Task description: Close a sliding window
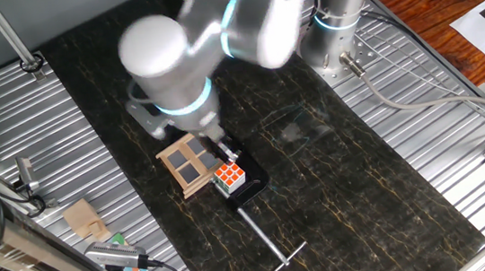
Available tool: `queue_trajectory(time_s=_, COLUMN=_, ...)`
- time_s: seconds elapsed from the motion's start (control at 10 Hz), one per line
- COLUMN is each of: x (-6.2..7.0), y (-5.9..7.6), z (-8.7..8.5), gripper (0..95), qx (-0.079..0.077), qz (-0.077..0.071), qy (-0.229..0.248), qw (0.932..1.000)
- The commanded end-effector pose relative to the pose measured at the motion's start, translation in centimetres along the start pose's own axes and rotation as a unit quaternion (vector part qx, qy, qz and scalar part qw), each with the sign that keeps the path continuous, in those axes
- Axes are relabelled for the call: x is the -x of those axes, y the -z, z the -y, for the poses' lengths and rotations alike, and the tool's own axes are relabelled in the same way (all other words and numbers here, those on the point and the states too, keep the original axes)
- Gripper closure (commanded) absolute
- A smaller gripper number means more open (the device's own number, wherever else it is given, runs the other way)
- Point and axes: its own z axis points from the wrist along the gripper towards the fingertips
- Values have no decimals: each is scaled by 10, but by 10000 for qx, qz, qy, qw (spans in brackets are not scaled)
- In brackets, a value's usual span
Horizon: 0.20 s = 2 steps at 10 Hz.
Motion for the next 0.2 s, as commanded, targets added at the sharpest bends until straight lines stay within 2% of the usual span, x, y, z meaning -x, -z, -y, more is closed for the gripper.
queue_trajectory(time_s=0.1, x=-10, y=0, z=-11, gripper=950, qx=-54, qz=108, qy=-28, qw=9999)
queue_trajectory(time_s=0.2, x=-13, y=1, z=-12, gripper=950, qx=-46, qz=114, qy=-28, qw=9999)
